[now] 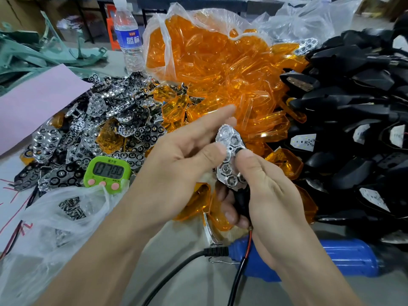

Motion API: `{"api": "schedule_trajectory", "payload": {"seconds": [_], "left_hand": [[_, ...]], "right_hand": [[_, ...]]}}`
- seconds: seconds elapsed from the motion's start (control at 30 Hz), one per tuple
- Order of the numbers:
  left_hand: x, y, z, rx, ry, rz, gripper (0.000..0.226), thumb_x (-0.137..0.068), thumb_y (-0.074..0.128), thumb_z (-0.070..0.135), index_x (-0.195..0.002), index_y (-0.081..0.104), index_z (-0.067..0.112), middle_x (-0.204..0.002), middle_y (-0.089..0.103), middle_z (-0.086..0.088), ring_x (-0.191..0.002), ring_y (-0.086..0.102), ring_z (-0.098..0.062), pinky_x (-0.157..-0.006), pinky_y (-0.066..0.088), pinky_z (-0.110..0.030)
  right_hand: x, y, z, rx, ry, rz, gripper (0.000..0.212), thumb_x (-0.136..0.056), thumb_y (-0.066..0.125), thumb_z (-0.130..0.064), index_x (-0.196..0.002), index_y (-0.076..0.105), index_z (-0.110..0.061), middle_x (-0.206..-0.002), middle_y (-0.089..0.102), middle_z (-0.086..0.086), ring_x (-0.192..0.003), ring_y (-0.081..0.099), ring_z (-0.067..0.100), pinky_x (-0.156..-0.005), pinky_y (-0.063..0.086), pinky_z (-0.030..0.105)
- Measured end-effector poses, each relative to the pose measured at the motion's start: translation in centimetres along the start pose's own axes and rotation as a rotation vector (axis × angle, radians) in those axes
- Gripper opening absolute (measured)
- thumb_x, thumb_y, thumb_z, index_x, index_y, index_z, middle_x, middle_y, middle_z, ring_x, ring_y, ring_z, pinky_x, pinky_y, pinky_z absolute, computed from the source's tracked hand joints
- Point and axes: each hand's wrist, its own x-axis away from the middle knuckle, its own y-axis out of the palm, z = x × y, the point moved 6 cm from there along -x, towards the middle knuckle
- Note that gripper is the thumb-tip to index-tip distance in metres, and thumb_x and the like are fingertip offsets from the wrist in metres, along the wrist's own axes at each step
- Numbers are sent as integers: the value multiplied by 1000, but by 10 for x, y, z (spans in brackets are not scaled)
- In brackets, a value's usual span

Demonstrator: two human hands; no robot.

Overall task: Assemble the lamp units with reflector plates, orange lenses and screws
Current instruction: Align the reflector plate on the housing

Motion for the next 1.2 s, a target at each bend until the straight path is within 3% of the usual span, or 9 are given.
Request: {"api": "schedule_trajectory", "payload": {"seconds": [0.1, 0.13, 0.3, 0.5, 0.67, 0.83, 0.93, 1.07, 1.2], "left_hand": [[-1, 1, -5, 188, -88, -46, 44, -96, 60, 20, -138, 64, 36, -122, 74, -10, -94, 67, -47, -82, 60, -33], [-1, 2, -6, 205, -100, -57, 40, -95, 61, 22, -133, 68, 31, -119, 73, -17, -87, 63, -52, -78, 60, -35], [-1, 3, -6, 278, -117, -28, 32, -93, 64, 13, -123, 73, 17, -97, 74, -18, -67, 61, -38, -62, 58, -39], [2, 2, -7, 194, -121, 55, 30, -94, 65, 8, -117, 77, 23, -101, 78, -13, -77, 67, -36, -68, 61, -38], [2, 1, -16, 171, -224, 110, 19, -92, 71, 28, -107, 81, 23, -106, 79, -7, -92, 75, -23, -77, 60, -36], [0, -4, -11, -14, -116, 222, 19, -89, 65, 28, -97, 81, 28, -94, 80, -2, -93, 76, -27, -88, 60, -54], [0, -4, -14, -12, -119, 239, 19, -89, 64, 27, -96, 82, 28, -94, 80, -3, -94, 75, -29, -89, 59, -55], [-1, -16, -17, 210, -198, 314, 18, -96, 63, 11, -94, 81, 15, -89, 78, -10, -75, 71, -23, -61, 59, -31], [-3, -29, -21, 425, -284, 358, 22, -100, 52, 12, -104, 75, 11, -95, 77, -12, -80, 72, -23, -55, 58, -30]], "right_hand": [[1, -1, 1, -32, 24, -11, 45, -105, 45, -48, -81, 66, -17, -67, 64, 6, -43, 49, 14, -37, 34, 19], [1, -2, 1, -32, 38, -19, 44, -104, 46, -49, -80, 66, -17, -67, 64, 6, -43, 49, 14, -37, 33, 19], [-2, 0, 1, 0, 31, -82, 35, -97, 46, -49, -84, 67, -24, -68, 63, 6, -43, 47, 16, -38, 33, 20], [-4, 0, 5, 37, 3, -44, 33, -98, 47, -51, -88, 68, -29, -67, 63, 5, -43, 47, 17, -37, 33, 20], [-2, 2, 2, 134, -54, -28, 35, -100, 49, -55, -82, 66, -31, -66, 62, 11, -43, 50, 14, -38, 35, 18], [-1, 3, 1, 270, -98, 22, 38, -100, 44, -58, -82, 64, -31, -68, 62, 5, -49, 49, 12, -43, 35, 21], [-2, 4, 4, 291, -62, 18, 42, -99, 43, -60, -86, 63, -26, -70, 61, 13, -51, 49, 17, -46, 34, 27], [-1, 6, 4, 48, 129, -172, 19, -100, 59, -36, -106, 69, -21, -72, 66, 11, -54, 58, 18, -46, 44, 24], [1, -2, -2, 88, 171, -256, 37, -94, 60, 4, -119, 69, -21, -92, 75, 14, -61, 63, 23, -50, 51, 27]]}}
